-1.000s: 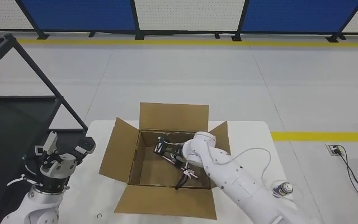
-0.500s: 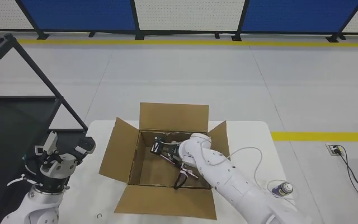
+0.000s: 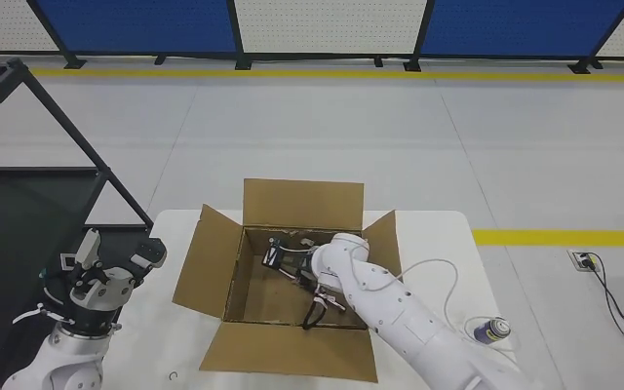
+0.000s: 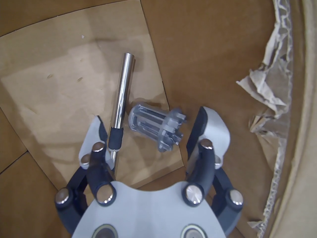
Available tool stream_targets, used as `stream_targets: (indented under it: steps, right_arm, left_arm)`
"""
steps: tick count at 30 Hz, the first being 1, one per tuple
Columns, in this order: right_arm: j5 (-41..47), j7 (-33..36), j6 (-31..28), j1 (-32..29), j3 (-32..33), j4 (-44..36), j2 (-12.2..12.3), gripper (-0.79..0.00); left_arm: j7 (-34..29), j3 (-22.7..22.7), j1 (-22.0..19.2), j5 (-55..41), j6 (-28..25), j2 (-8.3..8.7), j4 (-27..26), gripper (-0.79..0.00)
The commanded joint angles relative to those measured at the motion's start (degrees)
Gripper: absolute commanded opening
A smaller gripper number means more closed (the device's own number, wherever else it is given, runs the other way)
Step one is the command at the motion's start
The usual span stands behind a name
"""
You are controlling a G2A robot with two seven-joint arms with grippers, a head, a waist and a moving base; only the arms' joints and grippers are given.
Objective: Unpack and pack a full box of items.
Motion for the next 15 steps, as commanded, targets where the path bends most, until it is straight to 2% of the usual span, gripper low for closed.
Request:
stream_targets:
  steps: [1, 9, 15]
  right_arm:
    - [-0.22, 0.07, -0.09, -0.28, 0.31, -0.49, 0.08, 0.0]
    - [-2.12, -0.26, -0.33, -2.07, 2.12, -4.22, 1.08, 0.0]
    - [-5.29, -1.42, -1.78, -5.1, 5.04, -11.23, 3.29, 0.0]
  left_arm:
    - [0.0, 0.0, 0.0, 0.0, 0.0, 0.0, 0.0, 0.0]
    - [0.0, 0.0, 0.0, 0.0, 0.0, 0.0, 0.0, 0.0]
    - [0.0, 0.0, 0.0, 0.0, 0.0, 0.0, 0.0, 0.0]
